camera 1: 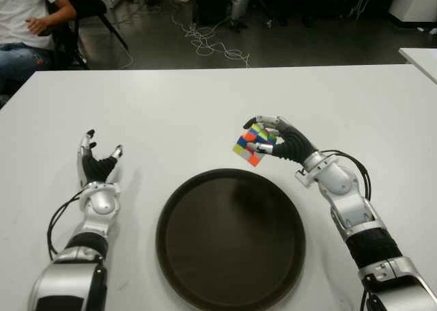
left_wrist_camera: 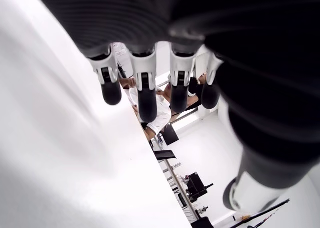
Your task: Pick up the Rubik's Cube and put it in the plate
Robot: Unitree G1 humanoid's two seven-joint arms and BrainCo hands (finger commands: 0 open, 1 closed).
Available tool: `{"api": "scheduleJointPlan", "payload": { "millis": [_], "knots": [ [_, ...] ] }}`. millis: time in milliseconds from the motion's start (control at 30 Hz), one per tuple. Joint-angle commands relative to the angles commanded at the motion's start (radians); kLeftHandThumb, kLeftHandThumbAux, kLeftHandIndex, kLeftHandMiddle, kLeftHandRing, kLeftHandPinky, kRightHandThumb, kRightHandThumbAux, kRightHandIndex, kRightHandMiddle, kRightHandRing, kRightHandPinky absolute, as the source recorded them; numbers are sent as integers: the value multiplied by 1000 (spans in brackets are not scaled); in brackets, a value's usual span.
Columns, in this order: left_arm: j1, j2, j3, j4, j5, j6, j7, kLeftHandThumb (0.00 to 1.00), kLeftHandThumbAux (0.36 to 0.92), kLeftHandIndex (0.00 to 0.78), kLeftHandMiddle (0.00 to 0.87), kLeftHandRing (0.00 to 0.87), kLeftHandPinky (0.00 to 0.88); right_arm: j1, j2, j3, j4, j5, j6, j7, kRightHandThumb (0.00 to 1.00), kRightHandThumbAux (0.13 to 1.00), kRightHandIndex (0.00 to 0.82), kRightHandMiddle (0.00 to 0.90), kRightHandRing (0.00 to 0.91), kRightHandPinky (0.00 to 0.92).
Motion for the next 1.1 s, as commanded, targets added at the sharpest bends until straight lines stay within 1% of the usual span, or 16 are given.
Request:
{"api": "scheduleJointPlan", "payload": {
  "millis": [133,267,400,467,567,700,767,833,1000,1100],
  "knots": [
    [1,0,-1,0,1,-6,1,0,745,106,142,141,135,2,0,6,1,8,-13,17,679,722,431,790,822,809],
    [0,0,0,0,0,-5,1,0,744,113,146,144,133,2,-1,8,0,20,-13,37,679,722,432,800,831,819],
    [0,0,-1,0,2,-2,1,0,733,111,148,145,135,7,5,12,-9,37,1,65,679,723,434,808,837,827],
    [-1,1,-2,2,4,1,3,0,729,108,146,144,134,9,9,14,-14,62,14,96,680,724,435,810,838,827],
    [-1,3,-2,1,4,-2,2,1,741,103,144,145,146,12,12,18,-23,96,34,140,681,725,437,812,838,829],
    [0,4,-1,1,3,-5,1,6,753,103,148,158,178,17,12,26,-37,113,48,175,681,727,438,819,842,835],
    [0,4,0,2,2,-5,-1,5,750,103,155,172,200,22,12,31,-49,115,56,185,681,727,438,822,843,834],
    [0,4,0,2,1,-4,-1,3,743,103,161,180,209,43,15,41,-90,108,77,186,681,727,438,823,842,828],
    [-2,4,0,4,2,1,2,0,727,104,168,189,229,72,12,53,-157,100,122,192,682,727,438,822,836,821],
    [-3,6,-1,6,4,5,2,0,720,103,167,190,232,81,11,59,-177,101,140,199,682,727,439,821,837,825]
  ]
}}
